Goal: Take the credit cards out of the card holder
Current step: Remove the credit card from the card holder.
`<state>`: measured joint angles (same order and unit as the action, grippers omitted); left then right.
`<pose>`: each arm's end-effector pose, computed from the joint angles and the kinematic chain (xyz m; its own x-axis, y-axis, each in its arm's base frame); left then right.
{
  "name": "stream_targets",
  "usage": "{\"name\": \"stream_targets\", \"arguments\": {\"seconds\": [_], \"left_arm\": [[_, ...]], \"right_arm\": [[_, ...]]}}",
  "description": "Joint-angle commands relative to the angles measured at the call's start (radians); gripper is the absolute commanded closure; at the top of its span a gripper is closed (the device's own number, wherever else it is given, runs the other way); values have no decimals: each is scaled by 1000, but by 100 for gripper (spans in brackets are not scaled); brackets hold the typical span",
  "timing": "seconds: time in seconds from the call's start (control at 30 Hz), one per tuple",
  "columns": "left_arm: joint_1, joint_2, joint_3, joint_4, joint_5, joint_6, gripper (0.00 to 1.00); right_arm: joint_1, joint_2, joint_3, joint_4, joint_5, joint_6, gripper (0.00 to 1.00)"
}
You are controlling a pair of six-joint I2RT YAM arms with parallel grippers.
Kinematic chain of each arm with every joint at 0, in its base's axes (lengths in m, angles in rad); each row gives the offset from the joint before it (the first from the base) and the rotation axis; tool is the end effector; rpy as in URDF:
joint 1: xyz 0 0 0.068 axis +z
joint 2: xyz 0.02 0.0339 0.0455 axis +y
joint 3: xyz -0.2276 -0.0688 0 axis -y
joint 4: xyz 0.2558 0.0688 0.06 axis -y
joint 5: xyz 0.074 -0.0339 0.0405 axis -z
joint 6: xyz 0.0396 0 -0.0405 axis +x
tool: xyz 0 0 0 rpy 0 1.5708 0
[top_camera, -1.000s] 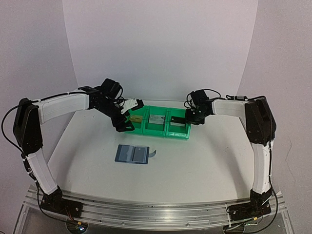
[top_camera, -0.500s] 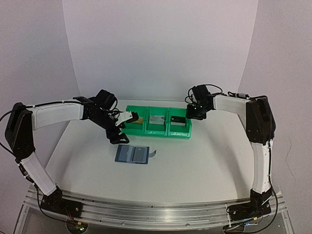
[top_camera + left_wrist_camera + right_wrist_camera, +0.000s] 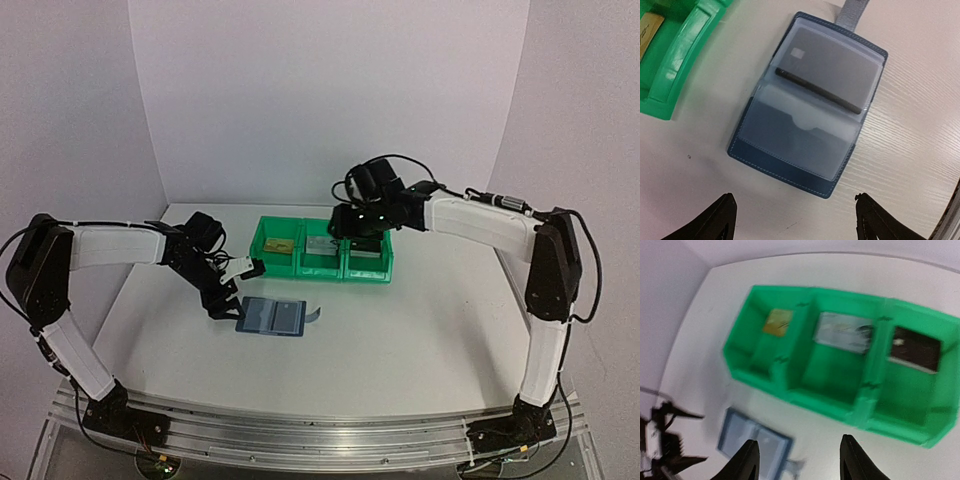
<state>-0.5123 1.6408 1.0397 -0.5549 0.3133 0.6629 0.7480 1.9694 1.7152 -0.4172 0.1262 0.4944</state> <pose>0.2780 -0.1703 0.1432 -0.2752 0.8264 -0.4912 0.9438 0.3295 0.0257 0.3404 0.3090 0.2465 -0.6873 0.0044 -0.7263 -0.3140 0.8999 0.3026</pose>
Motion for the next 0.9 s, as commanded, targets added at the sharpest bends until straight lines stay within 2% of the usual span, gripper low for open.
{"name": "stream_targets", "arguments": {"seconds": [0.0,0.17,0.2,0.33,0.43,0.63,0.87], "left_arm": [[45,66,89,-15,51,-56,21],[48,164,183,-127,36,-438,23],[48,165,177,-134,49,-530,23],[48,145,111,-70,75,-726,22],[48,165,94,-35,53,-757,22],[49,212,61,-4,61,-793,31],[49,229,44,10,70,-803,36]], "right_arm": [[117,58,-47,12,-90,160,58],[198,154,-32,46,-118,257,66],[206,172,-26,47,-118,270,66],[216,238,-1,55,-100,278,67],[220,268,20,55,-106,269,67],[222,318,32,55,-110,265,70],[241,306,30,54,-46,266,72]]}}
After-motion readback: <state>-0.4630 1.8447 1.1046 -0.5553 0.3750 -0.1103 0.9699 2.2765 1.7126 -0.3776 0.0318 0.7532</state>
